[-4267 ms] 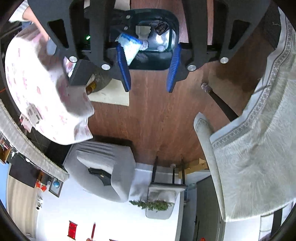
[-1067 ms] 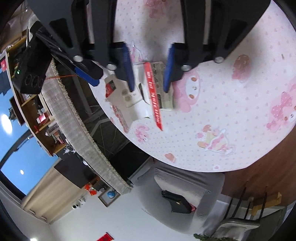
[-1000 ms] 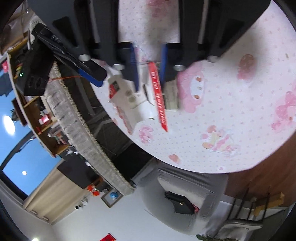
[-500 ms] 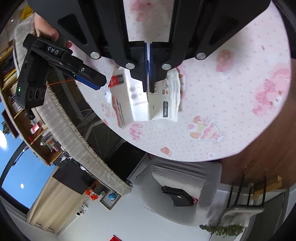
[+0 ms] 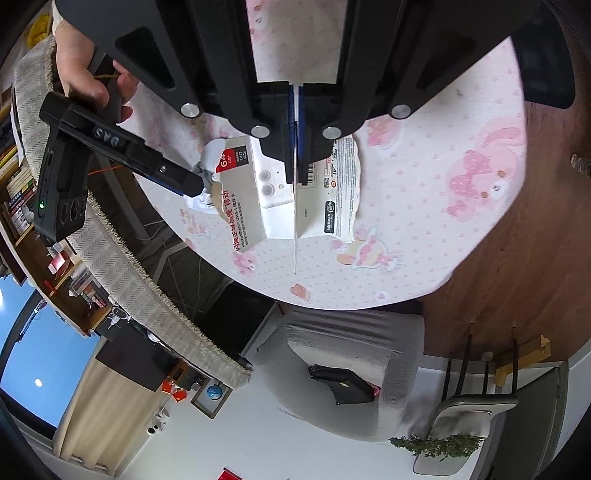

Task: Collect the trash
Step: 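Grasp the white SanDisk card packaging with the left tool while the right tool grasps the foil ball, then carry the SanDisk packaging and foil ball over the teal bin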

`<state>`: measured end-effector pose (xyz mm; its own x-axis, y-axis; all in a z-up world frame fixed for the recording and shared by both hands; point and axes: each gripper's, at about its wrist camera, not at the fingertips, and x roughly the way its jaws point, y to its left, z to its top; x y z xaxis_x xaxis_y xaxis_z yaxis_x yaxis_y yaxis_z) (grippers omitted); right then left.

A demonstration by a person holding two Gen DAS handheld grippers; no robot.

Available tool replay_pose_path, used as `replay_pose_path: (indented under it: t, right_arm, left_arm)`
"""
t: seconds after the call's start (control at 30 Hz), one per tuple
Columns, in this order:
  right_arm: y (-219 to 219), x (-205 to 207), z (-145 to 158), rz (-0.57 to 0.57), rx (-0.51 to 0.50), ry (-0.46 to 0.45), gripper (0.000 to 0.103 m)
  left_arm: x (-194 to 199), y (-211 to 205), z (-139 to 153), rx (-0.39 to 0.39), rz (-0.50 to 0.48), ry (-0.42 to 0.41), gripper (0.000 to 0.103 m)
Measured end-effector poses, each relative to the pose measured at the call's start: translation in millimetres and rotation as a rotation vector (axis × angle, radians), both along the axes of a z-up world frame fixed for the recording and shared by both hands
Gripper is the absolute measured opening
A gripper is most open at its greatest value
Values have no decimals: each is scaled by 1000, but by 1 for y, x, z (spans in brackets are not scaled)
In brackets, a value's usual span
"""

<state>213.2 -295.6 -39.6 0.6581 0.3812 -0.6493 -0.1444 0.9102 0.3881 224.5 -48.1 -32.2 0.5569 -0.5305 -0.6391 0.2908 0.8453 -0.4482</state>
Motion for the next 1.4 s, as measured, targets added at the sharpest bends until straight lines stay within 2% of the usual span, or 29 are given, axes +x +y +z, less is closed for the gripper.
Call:
replay_pose_path:
  t: [0.13,0.4,0.53,0.67,0.87,1.2,1.4]
  right_arm:
    - [0,1,-2,-15,15,10,45]
    - [8,-5,12,-51,-75,-24,44]
    - [11,-12,18,-68,-170,-50,44]
    - [15,-19,27,-73,-205,-83,44]
    - [36,-32,35,-29,-215,-123,44]
    - [80,-53,43,69,-226,-170,44]
    - [108,-59,44,119,-213,-180,44]
  left_arm:
    - [-2,11,2,4,11,0,2]
    - [-10,29,9,21,26,-7,2]
    - [-15,33,12,51,31,-17,2]
    - [-24,36,14,115,52,-44,2]
    - [-41,44,17,197,86,-83,2]
    - [-70,63,22,286,128,-138,2]
    - [-82,82,23,306,164,-142,2]
